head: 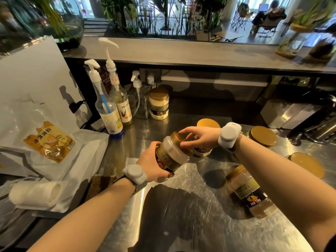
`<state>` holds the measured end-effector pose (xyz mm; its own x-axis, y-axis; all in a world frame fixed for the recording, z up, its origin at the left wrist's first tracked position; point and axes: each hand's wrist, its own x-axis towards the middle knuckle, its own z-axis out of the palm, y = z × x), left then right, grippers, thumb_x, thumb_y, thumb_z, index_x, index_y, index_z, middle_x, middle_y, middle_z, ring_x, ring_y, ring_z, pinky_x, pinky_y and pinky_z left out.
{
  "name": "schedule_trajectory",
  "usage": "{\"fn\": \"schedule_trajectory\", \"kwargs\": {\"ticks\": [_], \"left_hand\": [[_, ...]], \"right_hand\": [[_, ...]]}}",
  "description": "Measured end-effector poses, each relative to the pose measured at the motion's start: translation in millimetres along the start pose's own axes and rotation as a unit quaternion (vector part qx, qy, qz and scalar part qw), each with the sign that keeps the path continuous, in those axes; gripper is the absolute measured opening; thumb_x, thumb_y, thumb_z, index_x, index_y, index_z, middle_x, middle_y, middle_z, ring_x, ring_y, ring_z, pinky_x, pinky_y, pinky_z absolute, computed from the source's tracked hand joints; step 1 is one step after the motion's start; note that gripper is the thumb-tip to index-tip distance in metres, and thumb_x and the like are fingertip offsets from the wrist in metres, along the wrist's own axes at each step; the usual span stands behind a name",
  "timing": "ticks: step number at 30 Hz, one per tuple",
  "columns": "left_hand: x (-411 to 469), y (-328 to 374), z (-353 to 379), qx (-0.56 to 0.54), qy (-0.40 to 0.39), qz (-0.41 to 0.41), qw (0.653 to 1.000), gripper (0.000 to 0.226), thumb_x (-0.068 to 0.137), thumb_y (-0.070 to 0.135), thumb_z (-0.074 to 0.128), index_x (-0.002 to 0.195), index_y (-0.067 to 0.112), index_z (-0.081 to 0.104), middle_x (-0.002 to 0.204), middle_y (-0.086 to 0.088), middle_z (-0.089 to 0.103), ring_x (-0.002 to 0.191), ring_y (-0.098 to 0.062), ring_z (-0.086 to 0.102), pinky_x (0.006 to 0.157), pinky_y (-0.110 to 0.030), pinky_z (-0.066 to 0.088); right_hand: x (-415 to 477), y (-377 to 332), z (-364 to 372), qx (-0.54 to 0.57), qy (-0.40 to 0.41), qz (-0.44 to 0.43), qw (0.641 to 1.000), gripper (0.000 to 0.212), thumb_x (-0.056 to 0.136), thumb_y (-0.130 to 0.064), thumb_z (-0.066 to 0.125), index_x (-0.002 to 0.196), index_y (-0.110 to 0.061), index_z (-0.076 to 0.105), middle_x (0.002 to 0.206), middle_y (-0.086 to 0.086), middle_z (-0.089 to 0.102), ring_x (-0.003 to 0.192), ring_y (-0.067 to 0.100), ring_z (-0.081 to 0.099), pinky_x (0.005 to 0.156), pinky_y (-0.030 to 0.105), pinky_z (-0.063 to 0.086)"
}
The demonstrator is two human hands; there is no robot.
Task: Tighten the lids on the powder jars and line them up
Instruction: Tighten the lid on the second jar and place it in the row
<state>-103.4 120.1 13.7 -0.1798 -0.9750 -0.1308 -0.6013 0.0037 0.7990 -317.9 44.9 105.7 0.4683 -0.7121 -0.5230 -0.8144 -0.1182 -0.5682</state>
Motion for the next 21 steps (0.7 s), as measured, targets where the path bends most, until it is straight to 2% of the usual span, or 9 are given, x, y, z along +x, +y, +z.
{"fn": "schedule_trajectory", "kwargs": {"ticks": [2,5,8,10,13,15,17,19,21], "left_hand": [[0.0,1.5,0.6,-0.003,0.003,0.002,1.000,0.094,0.053,0.030,0.089,0.127,0.034,0.031,0.112,0.013,0.051,0.103,-0.012,0.056,0.090,-0.029,0.054],[0.8,3.3,0.4,-0.007,0.002,0.005,1.000,0.093,0.052,0.029,0.089,0.126,0.033,0.033,0.111,0.012,0.052,0.102,-0.013,0.057,0.083,-0.022,0.052],[2.1,4.0,0.5,-0.009,-0.007,0.004,1.000,0.092,0.052,0.029,0.089,0.125,0.035,0.032,0.111,0.013,0.051,0.102,-0.012,0.056,0.080,-0.018,0.050],[2.6,4.4,0.2,-0.006,-0.009,0.004,1.000,0.091,0.053,0.028,0.088,0.125,0.034,0.032,0.111,0.013,0.051,0.101,-0.011,0.056,0.077,-0.015,0.048],[2.9,4.1,-1.1,-0.006,-0.010,0.007,1.000,0.091,0.055,0.026,0.088,0.126,0.033,0.031,0.106,0.019,0.048,0.099,-0.008,0.054,0.073,-0.010,0.046],[2.0,4.4,-1.7,-0.003,-0.012,0.008,1.000,0.091,0.057,0.025,0.087,0.127,0.033,0.031,0.103,0.024,0.046,0.097,-0.006,0.053,0.070,-0.007,0.045],[1.2,4.2,-1.8,-0.001,-0.012,0.006,1.000,0.091,0.058,0.024,0.087,0.128,0.032,0.030,0.104,0.021,0.047,0.097,-0.006,0.053,0.072,-0.007,0.045],[0.5,4.5,-1.4,0.000,-0.010,0.005,1.000,0.091,0.058,0.025,0.087,0.129,0.031,0.030,0.108,0.017,0.048,0.098,-0.007,0.053,0.078,-0.011,0.045],[0.2,5.3,-1.2,-0.001,-0.012,0.005,1.000,0.091,0.058,0.025,0.087,0.130,0.031,0.030,0.109,0.015,0.048,0.100,-0.008,0.053,0.080,-0.014,0.046]], "right_hand": [[-0.5,1.6,-2.3,-0.004,0.004,-0.002,1.000,0.078,0.079,-0.048,0.068,0.144,-0.038,0.026,0.146,-0.003,0.041,0.130,0.023,0.047,0.102,0.040,0.043],[-3.8,1.3,-3.5,-0.020,-0.009,-0.035,0.999,0.098,0.074,-0.026,0.079,0.147,-0.043,0.016,0.154,-0.009,0.025,0.138,0.021,0.036,0.104,0.042,0.040],[-4.3,0.9,-2.3,-0.024,-0.022,-0.056,0.998,0.100,0.077,-0.010,0.076,0.147,-0.044,0.014,0.155,-0.010,0.022,0.140,0.020,0.031,0.104,0.041,0.039],[-2.2,2.5,-1.5,-0.020,-0.024,-0.055,0.998,0.094,0.079,-0.012,0.074,0.147,-0.043,0.016,0.153,-0.008,0.026,0.138,0.020,0.033,0.103,0.040,0.040],[1.4,6.6,-2.8,0.005,-0.023,-0.033,0.999,0.078,0.082,-0.032,0.070,0.145,-0.038,0.024,0.147,-0.005,0.038,0.134,0.022,0.041,0.102,0.038,0.041],[1.9,8.3,-3.3,0.011,-0.016,-0.019,1.000,0.075,0.083,-0.041,0.067,0.145,-0.034,0.027,0.144,-0.004,0.042,0.133,0.023,0.044,0.102,0.037,0.041],[2.1,9.4,-3.3,0.003,-0.009,-0.016,1.000,0.084,0.079,-0.040,0.072,0.146,-0.036,0.022,0.149,-0.005,0.037,0.135,0.022,0.040,0.104,0.040,0.039],[1.7,8.7,-2.8,-0.011,-0.013,-0.030,0.999,0.095,0.075,-0.029,0.078,0.148,-0.038,0.018,0.153,-0.008,0.029,0.137,0.019,0.035,0.106,0.041,0.038],[2.4,8.0,-1.8,-0.012,-0.022,-0.041,0.999,0.096,0.076,-0.022,0.078,0.148,-0.037,0.017,0.153,-0.010,0.027,0.138,0.018,0.034,0.105,0.038,0.037]]}}
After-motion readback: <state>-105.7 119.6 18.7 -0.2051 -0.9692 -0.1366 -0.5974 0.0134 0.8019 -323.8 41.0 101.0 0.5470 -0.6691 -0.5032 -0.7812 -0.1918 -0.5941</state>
